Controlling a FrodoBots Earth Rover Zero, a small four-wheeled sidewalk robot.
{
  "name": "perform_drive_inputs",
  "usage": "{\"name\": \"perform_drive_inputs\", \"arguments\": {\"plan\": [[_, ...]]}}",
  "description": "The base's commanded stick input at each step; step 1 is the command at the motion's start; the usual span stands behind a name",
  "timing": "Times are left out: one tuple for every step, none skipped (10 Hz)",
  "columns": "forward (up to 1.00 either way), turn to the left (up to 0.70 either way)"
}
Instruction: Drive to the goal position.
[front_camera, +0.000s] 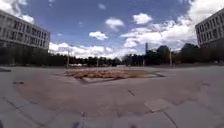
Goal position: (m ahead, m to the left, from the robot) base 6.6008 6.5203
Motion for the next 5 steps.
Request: {"name": "perform_drive_inputs", "arguments": {"plan": [[0.7, 0.35], [0.7, 0.34], [0.7, 0.29], [0.7, 0.2], [0.7, 0.0]]}}
